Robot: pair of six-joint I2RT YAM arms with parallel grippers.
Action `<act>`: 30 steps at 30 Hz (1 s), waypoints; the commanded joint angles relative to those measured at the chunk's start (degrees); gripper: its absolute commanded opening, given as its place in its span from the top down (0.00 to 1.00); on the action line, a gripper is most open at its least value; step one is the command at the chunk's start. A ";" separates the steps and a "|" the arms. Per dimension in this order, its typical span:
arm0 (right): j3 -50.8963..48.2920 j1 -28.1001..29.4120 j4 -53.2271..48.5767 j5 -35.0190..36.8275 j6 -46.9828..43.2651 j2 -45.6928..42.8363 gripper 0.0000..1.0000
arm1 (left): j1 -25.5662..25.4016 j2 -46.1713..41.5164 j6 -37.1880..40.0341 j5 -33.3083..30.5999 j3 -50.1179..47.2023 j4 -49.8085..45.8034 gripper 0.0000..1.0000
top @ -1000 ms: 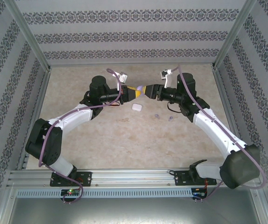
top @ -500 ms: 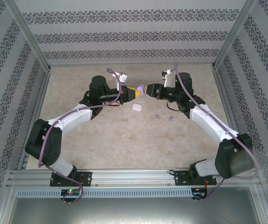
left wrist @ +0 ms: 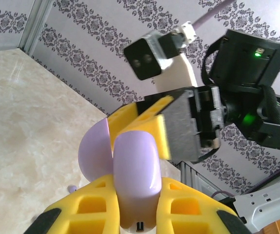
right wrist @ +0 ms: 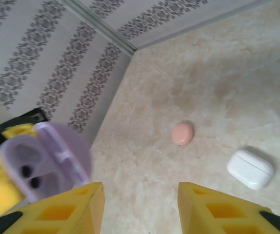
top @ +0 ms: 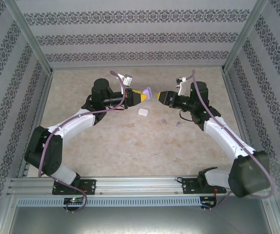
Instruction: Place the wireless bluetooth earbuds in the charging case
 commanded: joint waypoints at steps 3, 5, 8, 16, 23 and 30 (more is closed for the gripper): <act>-1.85 1.01 7.79 -4.59 3.83 -2.01 0.56 | -0.12 -1.86 -0.67 1.84 1.47 4.65 1.00; -1.61 1.70 9.56 -4.42 5.00 -1.49 0.56 | -0.13 -1.86 -1.22 1.77 1.49 5.56 1.00; -0.68 2.83 10.62 -3.57 5.61 -0.37 0.57 | -0.11 -1.78 -2.01 1.86 1.45 6.58 1.00; 1.02 4.33 12.34 -2.45 6.07 2.45 0.60 | -0.11 -2.05 -2.74 1.99 1.43 7.52 1.00; 1.81 4.30 13.33 -1.84 6.64 3.64 0.63 | -0.22 -1.99 -2.83 2.12 1.50 7.49 1.00; 2.60 4.16 13.84 -1.93 7.07 4.09 0.64 | -0.23 -1.83 -2.67 2.20 1.30 7.30 1.00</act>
